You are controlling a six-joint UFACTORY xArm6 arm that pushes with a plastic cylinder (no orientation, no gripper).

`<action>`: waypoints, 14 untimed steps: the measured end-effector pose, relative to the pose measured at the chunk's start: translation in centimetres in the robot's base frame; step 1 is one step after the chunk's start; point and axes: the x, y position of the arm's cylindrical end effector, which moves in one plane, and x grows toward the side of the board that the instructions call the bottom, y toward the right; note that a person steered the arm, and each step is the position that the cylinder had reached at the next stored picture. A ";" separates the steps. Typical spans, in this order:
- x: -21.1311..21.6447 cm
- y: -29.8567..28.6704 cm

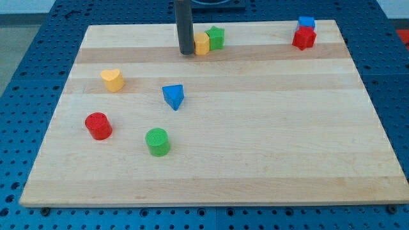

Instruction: Move yellow heart to the yellow hexagon

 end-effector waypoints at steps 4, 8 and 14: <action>4.1 -20.8; 10.6 -16.7; 6.6 -7.3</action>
